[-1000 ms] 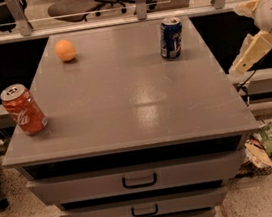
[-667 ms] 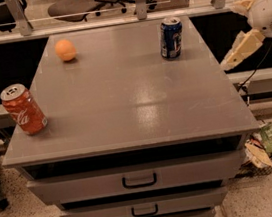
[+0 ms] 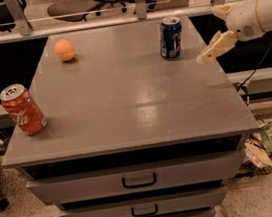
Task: Move pepsi can near orange
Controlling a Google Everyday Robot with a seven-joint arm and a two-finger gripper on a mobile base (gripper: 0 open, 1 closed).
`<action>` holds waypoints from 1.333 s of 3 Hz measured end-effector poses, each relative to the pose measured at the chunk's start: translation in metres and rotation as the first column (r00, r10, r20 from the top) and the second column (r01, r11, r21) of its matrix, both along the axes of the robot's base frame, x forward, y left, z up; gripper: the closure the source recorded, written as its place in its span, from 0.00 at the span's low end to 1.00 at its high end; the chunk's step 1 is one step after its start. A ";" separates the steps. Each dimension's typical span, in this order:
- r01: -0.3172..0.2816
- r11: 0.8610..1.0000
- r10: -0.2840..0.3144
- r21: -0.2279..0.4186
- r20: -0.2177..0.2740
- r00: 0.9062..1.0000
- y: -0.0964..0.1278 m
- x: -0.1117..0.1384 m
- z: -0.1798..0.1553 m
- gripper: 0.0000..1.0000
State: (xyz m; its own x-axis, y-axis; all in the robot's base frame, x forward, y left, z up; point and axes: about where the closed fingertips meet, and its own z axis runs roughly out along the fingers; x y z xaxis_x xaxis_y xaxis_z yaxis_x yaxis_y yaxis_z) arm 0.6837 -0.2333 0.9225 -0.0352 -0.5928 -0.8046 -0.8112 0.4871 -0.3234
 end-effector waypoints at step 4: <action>0.033 0.959 -0.030 0.281 -0.016 0.999 0.075 0.080 -0.029 0.26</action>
Offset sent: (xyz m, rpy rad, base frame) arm 0.0857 0.0626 -0.0234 0.2541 -0.0344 -0.0786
